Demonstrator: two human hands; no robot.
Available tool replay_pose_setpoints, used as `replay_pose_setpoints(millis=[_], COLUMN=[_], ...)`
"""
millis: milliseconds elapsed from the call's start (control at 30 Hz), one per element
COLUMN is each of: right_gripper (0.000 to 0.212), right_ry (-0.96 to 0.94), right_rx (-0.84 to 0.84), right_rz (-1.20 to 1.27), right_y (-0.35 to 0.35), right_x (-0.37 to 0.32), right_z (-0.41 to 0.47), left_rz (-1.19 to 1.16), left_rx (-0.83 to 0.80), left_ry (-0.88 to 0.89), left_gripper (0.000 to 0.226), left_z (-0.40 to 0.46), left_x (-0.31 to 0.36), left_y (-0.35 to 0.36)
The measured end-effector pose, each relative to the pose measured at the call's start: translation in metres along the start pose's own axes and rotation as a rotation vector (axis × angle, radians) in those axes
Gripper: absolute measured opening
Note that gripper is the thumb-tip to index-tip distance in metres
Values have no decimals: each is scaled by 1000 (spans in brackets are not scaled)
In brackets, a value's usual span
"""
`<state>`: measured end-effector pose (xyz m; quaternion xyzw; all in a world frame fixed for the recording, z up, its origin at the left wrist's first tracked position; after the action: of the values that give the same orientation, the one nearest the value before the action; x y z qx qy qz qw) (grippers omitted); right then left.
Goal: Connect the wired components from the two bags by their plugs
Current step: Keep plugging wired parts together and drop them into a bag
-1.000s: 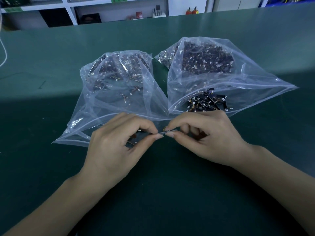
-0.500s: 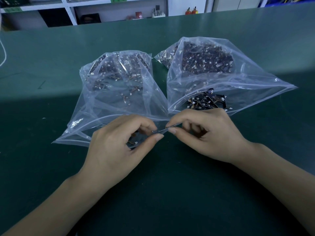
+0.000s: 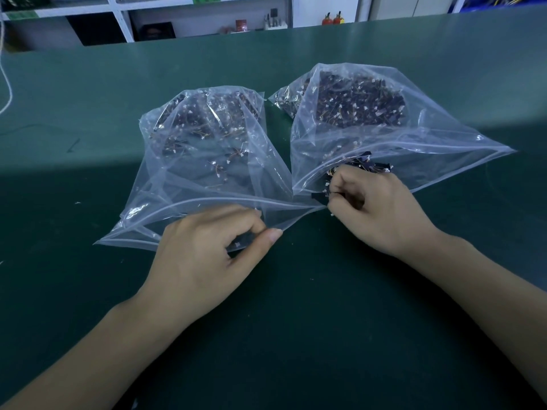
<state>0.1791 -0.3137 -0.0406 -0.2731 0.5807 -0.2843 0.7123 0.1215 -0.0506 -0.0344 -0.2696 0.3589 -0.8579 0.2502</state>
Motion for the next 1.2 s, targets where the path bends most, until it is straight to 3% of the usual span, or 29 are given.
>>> replay_pose_setpoints(millis=[300,467,667,800,967,1200], right_gripper=[15,3,15,11,21,28], right_ry=[194,195,171,138,76,-21], right_rx=[59,127,139,139,182,162], right_rz=[73,38,-1,10,61,118], right_y=[-2,-4,-2,-2,0,2], right_x=[4,13,13,5,-3,-3], right_z=[6,13,11,5,0,-2], left_rz=[43,146,180,151,141,145], left_rx=[-27,-81,-179,-166,-104,32], left_ry=[8,-40,-64,-91,-77,86], left_gripper=[29,9,12,13,14,7], left_z=[3,2,1,1,1,1], left_x=[-4,-11,-16,-15,-12,-7], left_y=[1,-1,-2,-3,-3,-3])
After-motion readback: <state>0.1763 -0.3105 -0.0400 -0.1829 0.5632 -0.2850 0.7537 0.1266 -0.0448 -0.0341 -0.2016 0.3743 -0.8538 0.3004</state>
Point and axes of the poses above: each hand's wrist, its own z-axis towards the middle knuckle, its own y-axis out of the palm, x = y × z, the point moved 1 cm from there along z, towards the middle knuckle, and after that the axes turned 14 degrees about y, right-handed, at the moved point
